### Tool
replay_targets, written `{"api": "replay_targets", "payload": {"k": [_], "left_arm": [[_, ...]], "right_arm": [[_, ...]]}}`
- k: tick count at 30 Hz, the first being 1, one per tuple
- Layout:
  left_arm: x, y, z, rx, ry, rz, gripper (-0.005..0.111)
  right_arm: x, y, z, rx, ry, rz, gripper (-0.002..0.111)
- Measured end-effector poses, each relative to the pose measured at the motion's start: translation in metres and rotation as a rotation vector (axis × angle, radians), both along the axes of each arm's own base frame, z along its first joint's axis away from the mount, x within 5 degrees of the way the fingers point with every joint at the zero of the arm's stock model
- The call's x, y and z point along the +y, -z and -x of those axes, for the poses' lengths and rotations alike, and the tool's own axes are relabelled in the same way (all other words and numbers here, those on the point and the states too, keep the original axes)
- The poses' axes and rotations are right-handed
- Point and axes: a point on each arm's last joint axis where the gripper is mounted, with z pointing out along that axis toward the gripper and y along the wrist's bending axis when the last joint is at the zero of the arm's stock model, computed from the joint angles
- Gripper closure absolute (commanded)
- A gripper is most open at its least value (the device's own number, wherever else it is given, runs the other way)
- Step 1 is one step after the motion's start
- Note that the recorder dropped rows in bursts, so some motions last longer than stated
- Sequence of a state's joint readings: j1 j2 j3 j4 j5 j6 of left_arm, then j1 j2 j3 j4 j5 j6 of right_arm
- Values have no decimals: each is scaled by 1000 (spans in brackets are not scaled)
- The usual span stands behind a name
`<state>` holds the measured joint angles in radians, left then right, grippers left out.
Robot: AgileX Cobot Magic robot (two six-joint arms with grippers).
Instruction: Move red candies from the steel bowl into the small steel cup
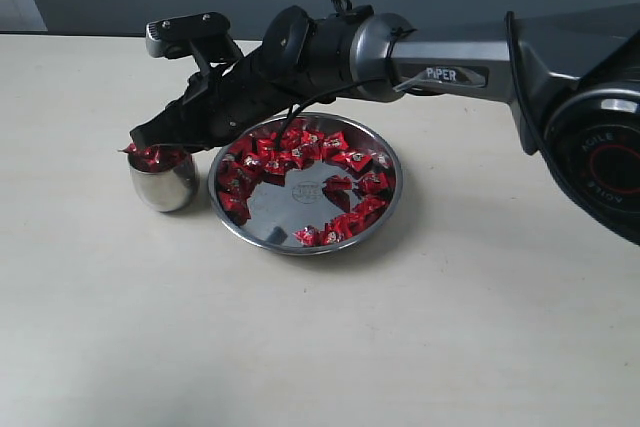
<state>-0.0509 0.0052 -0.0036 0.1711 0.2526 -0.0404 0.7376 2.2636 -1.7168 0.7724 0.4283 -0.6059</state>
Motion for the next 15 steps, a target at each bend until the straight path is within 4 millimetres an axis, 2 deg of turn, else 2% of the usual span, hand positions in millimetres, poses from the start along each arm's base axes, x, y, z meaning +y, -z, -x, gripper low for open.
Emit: {"api": "replay_targets", "payload": {"k": [15], "left_arm": [[0, 0, 0, 0, 0, 0, 106]], "right_arm": [[1, -1, 0, 12, 12, -16, 83]]}}
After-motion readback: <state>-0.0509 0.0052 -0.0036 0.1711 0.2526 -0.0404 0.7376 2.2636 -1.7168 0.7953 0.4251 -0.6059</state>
